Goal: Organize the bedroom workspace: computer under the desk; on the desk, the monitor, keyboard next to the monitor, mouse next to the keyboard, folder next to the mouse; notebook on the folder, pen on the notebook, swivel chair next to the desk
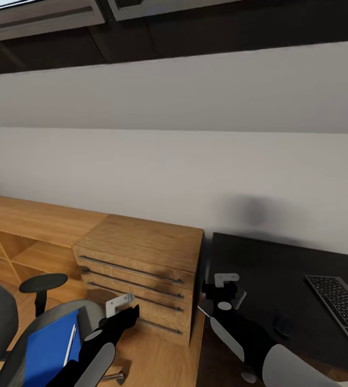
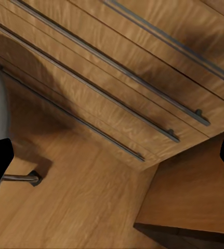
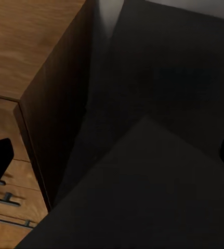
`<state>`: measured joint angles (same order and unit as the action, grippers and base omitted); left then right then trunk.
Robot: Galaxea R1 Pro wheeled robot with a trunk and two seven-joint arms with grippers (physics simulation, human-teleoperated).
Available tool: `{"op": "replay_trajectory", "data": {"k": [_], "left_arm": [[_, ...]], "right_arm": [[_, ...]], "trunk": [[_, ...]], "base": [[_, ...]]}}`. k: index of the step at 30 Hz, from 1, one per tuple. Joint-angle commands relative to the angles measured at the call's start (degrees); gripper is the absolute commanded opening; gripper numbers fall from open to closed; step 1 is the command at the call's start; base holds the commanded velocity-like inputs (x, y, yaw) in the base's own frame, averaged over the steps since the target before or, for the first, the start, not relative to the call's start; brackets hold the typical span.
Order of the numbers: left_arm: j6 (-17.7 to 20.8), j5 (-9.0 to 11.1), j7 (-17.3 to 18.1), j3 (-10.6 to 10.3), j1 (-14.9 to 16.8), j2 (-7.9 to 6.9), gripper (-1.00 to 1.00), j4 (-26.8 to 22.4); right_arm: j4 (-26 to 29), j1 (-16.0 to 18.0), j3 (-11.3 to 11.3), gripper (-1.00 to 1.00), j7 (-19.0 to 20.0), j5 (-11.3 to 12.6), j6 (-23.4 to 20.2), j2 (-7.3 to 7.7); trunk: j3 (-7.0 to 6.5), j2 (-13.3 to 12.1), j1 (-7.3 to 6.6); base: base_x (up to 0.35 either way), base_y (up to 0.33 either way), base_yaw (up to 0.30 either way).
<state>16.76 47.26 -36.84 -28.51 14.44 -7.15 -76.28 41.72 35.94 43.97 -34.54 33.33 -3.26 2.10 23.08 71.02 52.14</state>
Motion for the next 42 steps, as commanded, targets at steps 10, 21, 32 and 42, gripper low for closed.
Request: {"op": "replay_trajectory", "data": {"k": [10, 21, 32, 42], "left_arm": [[0.12, 0.29, -0.36, -0.15, 0.07, -0.02, 1.0, -0.09], [0.12, 0.29, -0.34, -0.15, 0.07, -0.06, 1.0, -0.18], [0.12, 0.29, -0.34, -0.15, 0.07, -0.06, 1.0, -0.18], [0.12, 0.29, -0.34, -0.15, 0.07, -0.06, 1.0, -0.18]], "right_arm": [[-1.34, 0.14, 0.34, 1.0, -0.44, 0.27, -1.37, -0.22], [-2.5, 0.19, 0.17, 1.0, -0.46, 0.33, -5.17, -0.77], [-2.62, 0.19, 0.15, 1.0, -0.41, 0.33, -5.35, -0.78], [-3.63, 0.19, 0.18, 1.0, -0.27, 0.33, -5.44, -0.93]], "trunk": [[0.07, 0.05, 0.01], [0.07, 0.05, 0.01], [0.07, 0.05, 0.01], [0.07, 0.05, 0.01]], "base": [[0.018, 0.0, 0.0], [0.001, 0.0, 0.0], [0.072, 0.052, 0.0], [0.06, 0.061, 0.0]]}}
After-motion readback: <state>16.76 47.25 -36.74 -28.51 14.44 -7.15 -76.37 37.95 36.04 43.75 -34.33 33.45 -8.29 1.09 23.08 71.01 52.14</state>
